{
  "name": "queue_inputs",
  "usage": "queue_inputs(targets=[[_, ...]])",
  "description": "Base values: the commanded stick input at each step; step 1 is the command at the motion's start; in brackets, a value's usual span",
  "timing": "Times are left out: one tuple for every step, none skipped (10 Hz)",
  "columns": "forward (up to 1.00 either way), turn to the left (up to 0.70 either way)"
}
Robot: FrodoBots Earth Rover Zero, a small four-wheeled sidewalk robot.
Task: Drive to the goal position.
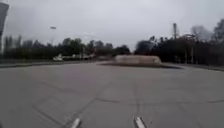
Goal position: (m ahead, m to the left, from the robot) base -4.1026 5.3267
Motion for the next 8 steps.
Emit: queue_inputs(targets=[[1.00, -0.16], [1.00, -0.33], [1.00, -0.40], [1.00, -0.40], [1.00, -0.40], [1.00, -0.40], [1.00, -0.33], [1.00, -0.25]])
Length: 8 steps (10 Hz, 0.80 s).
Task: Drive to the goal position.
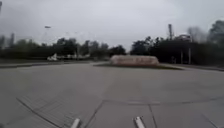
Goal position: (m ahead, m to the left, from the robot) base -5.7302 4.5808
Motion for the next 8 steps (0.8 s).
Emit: queue_inputs(targets=[[1.00, -0.18], [1.00, -0.10], [1.00, -0.02], [1.00, 0.00], [1.00, 0.00], [1.00, 0.00], [1.00, 0.00], [1.00, 0.00]])
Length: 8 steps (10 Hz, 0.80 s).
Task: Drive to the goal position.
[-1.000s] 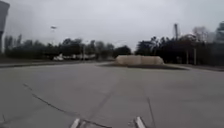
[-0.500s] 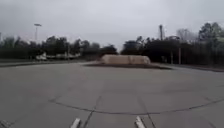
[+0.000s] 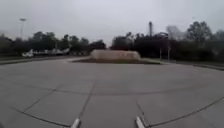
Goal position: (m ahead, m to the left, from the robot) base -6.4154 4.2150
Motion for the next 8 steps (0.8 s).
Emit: queue_inputs(targets=[[1.00, 0.00], [1.00, 0.00], [1.00, 0.00], [1.00, 0.26], [1.00, 0.40], [1.00, 0.40], [1.00, 0.23], [1.00, 0.08]])
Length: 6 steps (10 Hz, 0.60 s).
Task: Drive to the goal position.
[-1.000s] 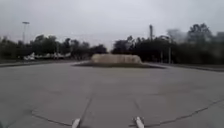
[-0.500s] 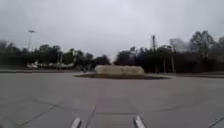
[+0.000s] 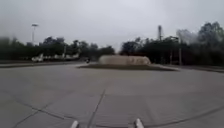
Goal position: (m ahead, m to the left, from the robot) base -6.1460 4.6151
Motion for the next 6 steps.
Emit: queue_inputs(targets=[[1.00, 0.01], [1.00, 0.00], [1.00, 0.00], [1.00, 0.00], [1.00, 0.00], [1.00, 0.00]])
